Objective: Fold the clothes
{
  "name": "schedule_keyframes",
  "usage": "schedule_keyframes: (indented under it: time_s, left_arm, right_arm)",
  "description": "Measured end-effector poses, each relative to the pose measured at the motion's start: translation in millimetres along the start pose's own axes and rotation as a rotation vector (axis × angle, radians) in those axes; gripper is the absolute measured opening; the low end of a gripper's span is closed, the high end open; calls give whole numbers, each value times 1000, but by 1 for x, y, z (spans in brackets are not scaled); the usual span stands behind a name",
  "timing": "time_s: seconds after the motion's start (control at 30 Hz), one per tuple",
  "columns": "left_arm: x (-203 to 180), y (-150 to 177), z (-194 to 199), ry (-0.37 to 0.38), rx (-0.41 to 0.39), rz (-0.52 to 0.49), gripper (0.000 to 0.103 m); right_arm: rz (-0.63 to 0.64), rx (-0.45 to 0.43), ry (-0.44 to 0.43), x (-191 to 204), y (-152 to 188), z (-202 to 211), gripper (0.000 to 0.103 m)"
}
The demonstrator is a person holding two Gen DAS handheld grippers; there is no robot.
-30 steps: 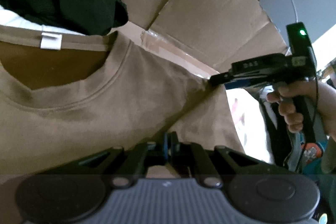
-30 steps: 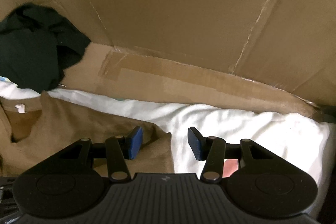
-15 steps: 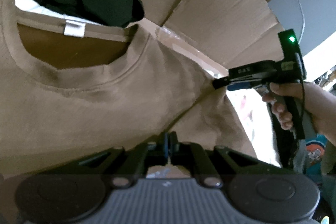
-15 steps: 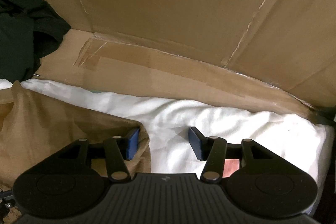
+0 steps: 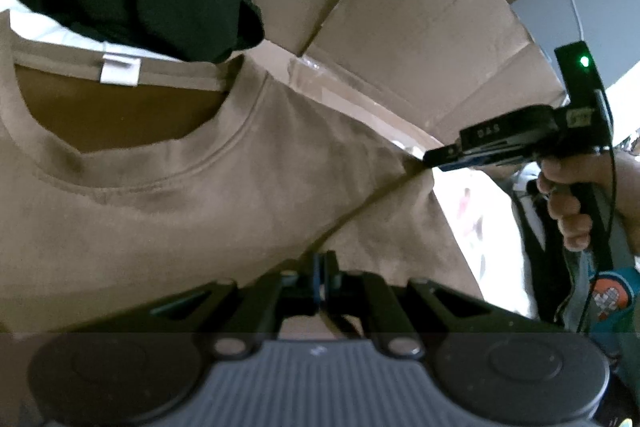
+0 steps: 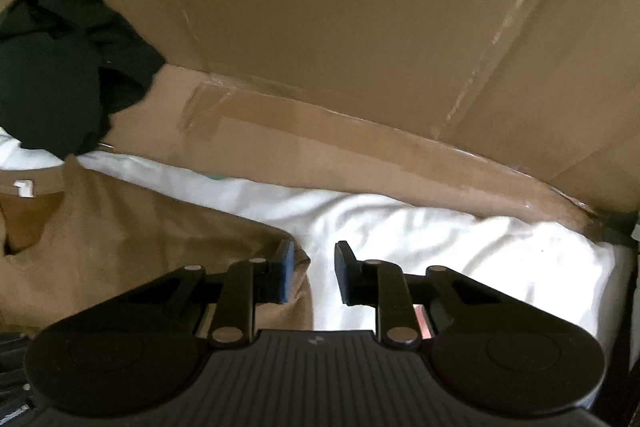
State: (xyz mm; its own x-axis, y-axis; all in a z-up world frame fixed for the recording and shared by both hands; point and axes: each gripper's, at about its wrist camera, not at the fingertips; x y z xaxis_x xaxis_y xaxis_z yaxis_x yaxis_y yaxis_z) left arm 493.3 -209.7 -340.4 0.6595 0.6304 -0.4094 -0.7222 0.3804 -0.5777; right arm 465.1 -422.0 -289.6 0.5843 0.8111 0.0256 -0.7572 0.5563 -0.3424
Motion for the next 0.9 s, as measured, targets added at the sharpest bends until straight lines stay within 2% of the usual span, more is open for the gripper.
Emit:
schedule_keyframes:
  time_s: [0.13,0.3,0.43,0.5,0.57,0.67,0.7,0.77,0.8,0.9]
  left_arm:
    - [3,1,-4,-15,0,-1,2]
    - [5,3,-6,-26,1,-4,2]
    - [6,4,-9,-28,5,8,2]
    - [5,3,-10,-31,8,4,2]
    - [5,3,-10,-33,8,4,2]
    - [5,4,-9,-37,7,-3,2]
    - [5,4,-9,-37,7,-5,2]
    - [6,5,-8,-40,8,-14,2]
    - [6,5,-8,-41,7,-16,2]
    - [7,6,-10,-47,11,-23,2]
  right_arm:
    - [22,11,-15,1,0,-7,7]
    - [38,-5,10,3,0,-8,4]
    - [-45,-5,-20,-1,-4,-4,7]
    - [-63,-1,-48,-2,-3,-1,16]
    - [-39,17,-70,2,-1,-2,35]
    - [-21,21,-69,6,3,-5,35]
    - [10,41,-45,9,5,-11,33]
    - [38,25,-5,10,7,-14,20]
    - [54,12,20,8,7,-15,20]
    - [53,0,18,3,6,-14,20]
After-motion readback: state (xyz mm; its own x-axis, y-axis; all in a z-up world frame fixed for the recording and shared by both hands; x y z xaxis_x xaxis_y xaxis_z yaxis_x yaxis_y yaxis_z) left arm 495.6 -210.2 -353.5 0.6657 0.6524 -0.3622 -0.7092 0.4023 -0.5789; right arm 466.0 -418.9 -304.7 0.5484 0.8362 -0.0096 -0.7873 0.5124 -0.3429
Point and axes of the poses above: each gripper's, at about its wrist camera, not at the fingertips, and z roughly against the way its jaws point, x to its left, y to its underside, and after that the axes turned 10 degrees about -z, right-handed
